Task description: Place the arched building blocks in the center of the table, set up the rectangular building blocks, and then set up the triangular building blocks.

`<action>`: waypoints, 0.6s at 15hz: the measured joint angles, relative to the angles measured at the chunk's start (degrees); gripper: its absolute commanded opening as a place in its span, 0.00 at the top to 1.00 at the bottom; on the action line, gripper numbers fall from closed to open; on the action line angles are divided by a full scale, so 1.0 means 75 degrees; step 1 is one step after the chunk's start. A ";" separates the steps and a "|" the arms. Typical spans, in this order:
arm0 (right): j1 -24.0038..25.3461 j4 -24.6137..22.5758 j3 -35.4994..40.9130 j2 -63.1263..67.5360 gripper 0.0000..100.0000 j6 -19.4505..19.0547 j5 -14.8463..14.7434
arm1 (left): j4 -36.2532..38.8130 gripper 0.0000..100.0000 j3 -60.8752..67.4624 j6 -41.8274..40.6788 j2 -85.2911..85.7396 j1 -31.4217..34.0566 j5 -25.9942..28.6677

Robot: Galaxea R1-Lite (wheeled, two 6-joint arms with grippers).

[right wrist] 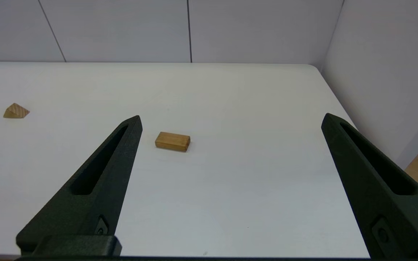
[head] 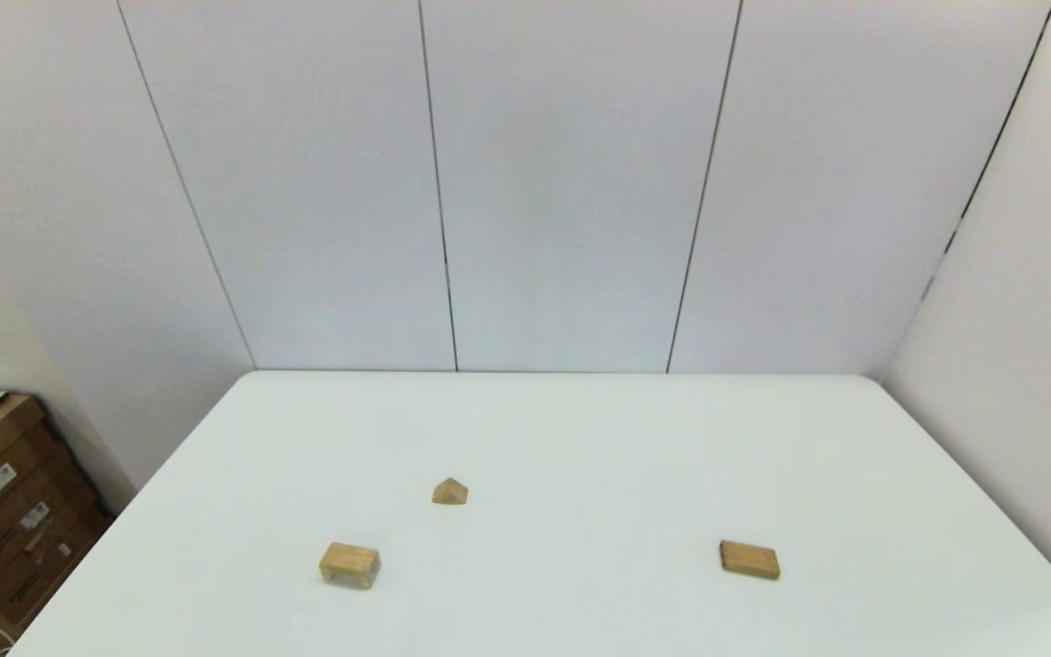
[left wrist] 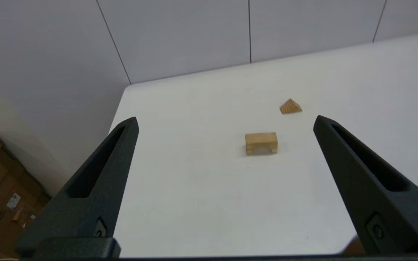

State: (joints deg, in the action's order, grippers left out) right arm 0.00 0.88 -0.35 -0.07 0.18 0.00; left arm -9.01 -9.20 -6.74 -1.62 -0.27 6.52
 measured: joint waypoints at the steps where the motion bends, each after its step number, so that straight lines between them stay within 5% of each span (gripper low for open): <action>1: 0.0000 0.0000 0.0000 0.0000 0.00 -0.0003 0.0000 | -0.0065 0.00 -0.0195 -0.0107 -0.0260 0.0000 0.0041; 9: 0.0000 0.0000 0.0000 0.0000 0.00 0.0000 0.0000 | -0.1544 0.00 -0.2970 0.0338 -0.5131 0.0000 -0.0364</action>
State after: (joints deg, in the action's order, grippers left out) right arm 0.00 0.88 -0.35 -0.07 0.18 0.00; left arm -20.59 -31.48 -4.21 -40.11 -0.27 3.79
